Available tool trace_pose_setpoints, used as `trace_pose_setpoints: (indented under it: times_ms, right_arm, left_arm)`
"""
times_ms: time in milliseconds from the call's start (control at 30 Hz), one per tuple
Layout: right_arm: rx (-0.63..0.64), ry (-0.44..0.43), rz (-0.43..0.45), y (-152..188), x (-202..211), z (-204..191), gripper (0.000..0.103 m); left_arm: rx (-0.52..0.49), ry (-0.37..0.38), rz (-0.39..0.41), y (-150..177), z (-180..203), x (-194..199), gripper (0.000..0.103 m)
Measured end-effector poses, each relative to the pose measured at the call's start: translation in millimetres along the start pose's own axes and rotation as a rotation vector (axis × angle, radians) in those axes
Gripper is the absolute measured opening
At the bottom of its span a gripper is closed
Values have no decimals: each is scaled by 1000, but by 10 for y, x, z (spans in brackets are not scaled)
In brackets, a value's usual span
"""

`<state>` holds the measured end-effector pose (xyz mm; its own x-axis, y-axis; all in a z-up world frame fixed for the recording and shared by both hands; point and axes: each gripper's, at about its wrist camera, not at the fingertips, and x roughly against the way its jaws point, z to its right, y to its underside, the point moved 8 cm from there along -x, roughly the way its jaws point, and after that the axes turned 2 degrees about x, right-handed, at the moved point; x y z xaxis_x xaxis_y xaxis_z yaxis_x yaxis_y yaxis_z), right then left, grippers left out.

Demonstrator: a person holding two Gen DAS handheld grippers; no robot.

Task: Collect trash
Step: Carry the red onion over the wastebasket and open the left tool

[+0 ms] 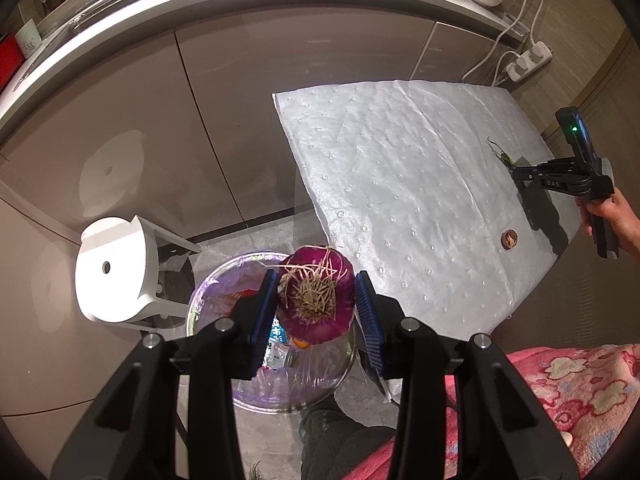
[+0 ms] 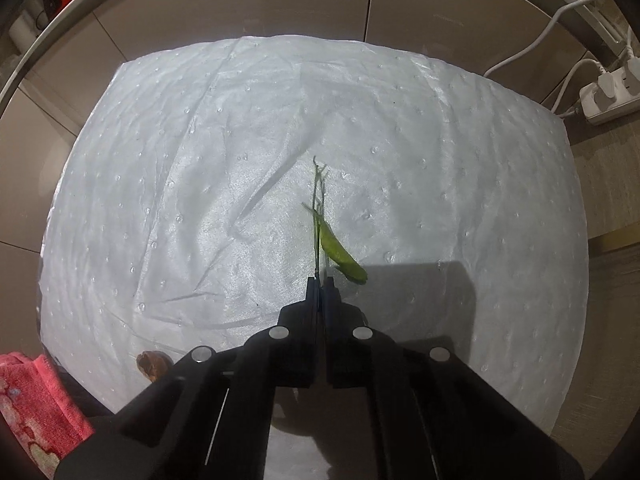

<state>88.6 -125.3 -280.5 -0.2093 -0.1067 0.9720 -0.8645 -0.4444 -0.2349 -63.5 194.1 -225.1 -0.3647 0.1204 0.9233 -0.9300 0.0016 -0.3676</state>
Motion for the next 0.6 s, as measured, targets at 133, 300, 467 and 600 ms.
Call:
trace_pose_setpoints:
  times_ms: [133, 300, 467, 600]
  right_arm:
    - [-51, -35, 33, 3, 177, 1, 3]
    - [-137, -131, 162, -64, 738, -213, 4]
    - [-189, -243, 306, -162, 1397, -641, 4]
    - [-216, -346, 394, -231, 1848, -1015, 4]
  left_arm:
    - [17, -5, -10, 58, -99, -19, 39]
    - [21, -3, -34, 201, -264, -99, 39]
    - [16, 3, -93, 467, -444, -339, 39]
    - [-4, 14, -157, 688, -539, -667, 39]
